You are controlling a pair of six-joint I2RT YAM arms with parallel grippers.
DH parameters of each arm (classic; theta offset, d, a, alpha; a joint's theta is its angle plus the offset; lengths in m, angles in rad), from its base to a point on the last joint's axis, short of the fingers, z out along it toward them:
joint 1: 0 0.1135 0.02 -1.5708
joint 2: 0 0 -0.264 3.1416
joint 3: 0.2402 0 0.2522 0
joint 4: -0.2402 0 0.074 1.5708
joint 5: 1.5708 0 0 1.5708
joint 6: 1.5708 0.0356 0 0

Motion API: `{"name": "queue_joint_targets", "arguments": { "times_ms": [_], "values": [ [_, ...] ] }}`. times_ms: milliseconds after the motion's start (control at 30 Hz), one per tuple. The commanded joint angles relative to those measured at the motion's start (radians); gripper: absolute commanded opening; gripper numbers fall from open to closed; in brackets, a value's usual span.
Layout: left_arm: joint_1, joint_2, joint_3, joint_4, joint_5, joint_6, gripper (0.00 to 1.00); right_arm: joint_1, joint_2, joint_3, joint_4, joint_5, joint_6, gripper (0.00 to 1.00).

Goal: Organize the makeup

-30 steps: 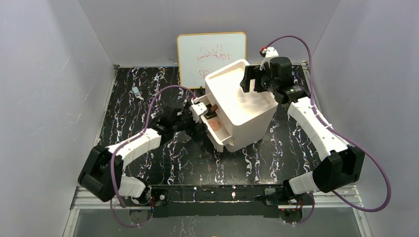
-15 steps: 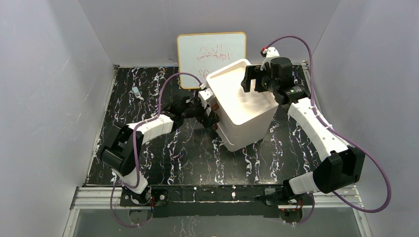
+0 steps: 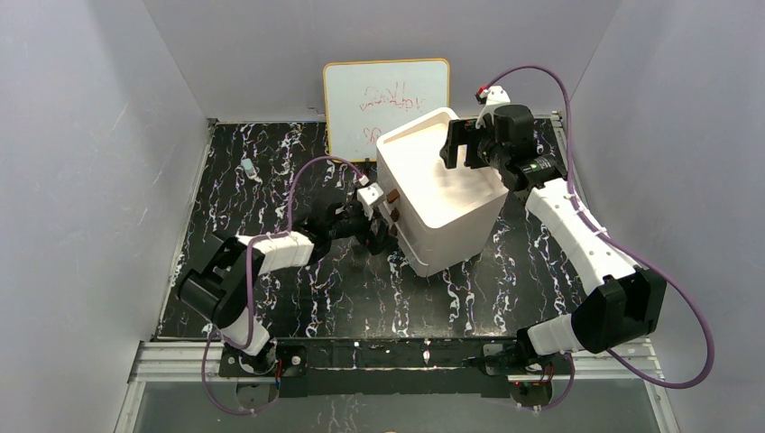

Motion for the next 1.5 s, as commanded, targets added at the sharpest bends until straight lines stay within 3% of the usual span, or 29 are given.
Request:
{"name": "queue_joint_targets", "arguments": {
  "times_ms": [0,233,600,800,900,933,1167,1467],
  "values": [
    [-0.01,0.022,-0.015,0.151,-0.023,-0.023,0.91,0.029,0.044,-0.035,-0.074,-0.1,0.055,0.98],
    [-0.014,0.159,0.009,0.294,-0.02,-0.064,0.87,0.032,0.044,-0.027,-0.082,-0.085,0.051,0.98],
    [-0.022,0.209,-0.007,0.355,-0.048,-0.061,0.64,0.034,0.065,-0.034,-0.074,-0.092,0.05,0.98],
    [-0.022,0.203,-0.02,0.383,-0.082,-0.047,0.34,0.035,0.075,-0.037,-0.07,-0.095,0.05,0.98],
    [-0.022,0.219,-0.015,0.384,-0.075,-0.058,0.05,0.036,0.075,-0.039,-0.069,-0.094,0.05,0.98],
    [-0.022,0.223,-0.015,0.383,-0.077,-0.063,0.0,0.038,0.075,-0.04,-0.07,-0.094,0.05,0.98],
    [-0.022,0.151,-0.102,0.368,-0.193,-0.063,0.0,0.038,0.065,-0.048,-0.079,-0.081,0.046,0.98],
    [-0.022,-0.07,-0.268,0.141,-0.416,-0.044,0.0,0.048,0.081,-0.049,-0.068,-0.101,0.053,0.98]
  ]
}}
